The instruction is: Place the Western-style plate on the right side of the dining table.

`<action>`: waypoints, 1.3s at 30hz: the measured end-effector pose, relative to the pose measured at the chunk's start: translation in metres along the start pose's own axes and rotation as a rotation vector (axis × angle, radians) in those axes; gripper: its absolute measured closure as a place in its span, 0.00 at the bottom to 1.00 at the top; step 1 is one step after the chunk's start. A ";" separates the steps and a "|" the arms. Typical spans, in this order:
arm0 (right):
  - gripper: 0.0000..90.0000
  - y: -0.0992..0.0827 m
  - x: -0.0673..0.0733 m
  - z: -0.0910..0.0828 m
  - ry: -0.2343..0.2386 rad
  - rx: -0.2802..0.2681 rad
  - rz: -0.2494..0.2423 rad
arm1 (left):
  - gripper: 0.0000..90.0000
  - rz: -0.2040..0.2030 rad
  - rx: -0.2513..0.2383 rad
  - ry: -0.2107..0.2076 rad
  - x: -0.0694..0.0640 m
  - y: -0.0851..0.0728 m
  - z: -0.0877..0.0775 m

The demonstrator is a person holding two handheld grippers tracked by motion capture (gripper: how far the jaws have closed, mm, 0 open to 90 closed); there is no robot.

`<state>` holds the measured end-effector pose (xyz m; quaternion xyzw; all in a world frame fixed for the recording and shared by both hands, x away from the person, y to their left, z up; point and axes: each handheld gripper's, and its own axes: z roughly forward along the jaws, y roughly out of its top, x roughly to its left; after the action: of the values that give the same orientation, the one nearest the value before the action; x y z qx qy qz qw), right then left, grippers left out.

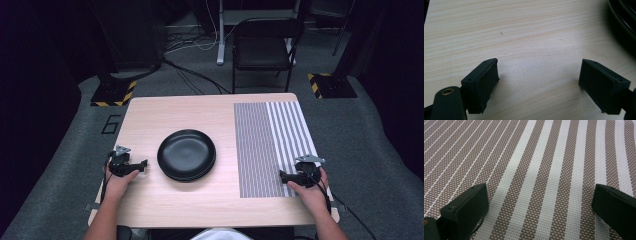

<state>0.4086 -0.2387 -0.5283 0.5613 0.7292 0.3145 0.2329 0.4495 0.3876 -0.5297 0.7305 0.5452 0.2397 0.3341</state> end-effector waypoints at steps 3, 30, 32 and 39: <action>0.00 0.000 0.000 0.000 0.000 0.000 0.000 | 0.17 0.001 0.001 0.000 0.000 0.000 0.000; 0.01 0.000 0.000 0.000 -0.002 -0.001 0.001 | 0.19 -0.022 -0.007 0.015 -0.001 0.000 0.000; 0.01 0.000 0.000 -0.001 -0.004 -0.002 -0.008 | 0.22 -0.018 -0.009 0.020 -0.001 0.000 0.000; 0.24 0.000 -0.001 -0.007 -0.027 -0.023 0.009 | 0.44 -0.084 -0.001 -0.009 0.003 0.002 -0.007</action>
<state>0.4040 -0.2414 -0.5239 0.5660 0.7198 0.3164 0.2478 0.4462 0.3915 -0.5235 0.7078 0.5739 0.2223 0.3467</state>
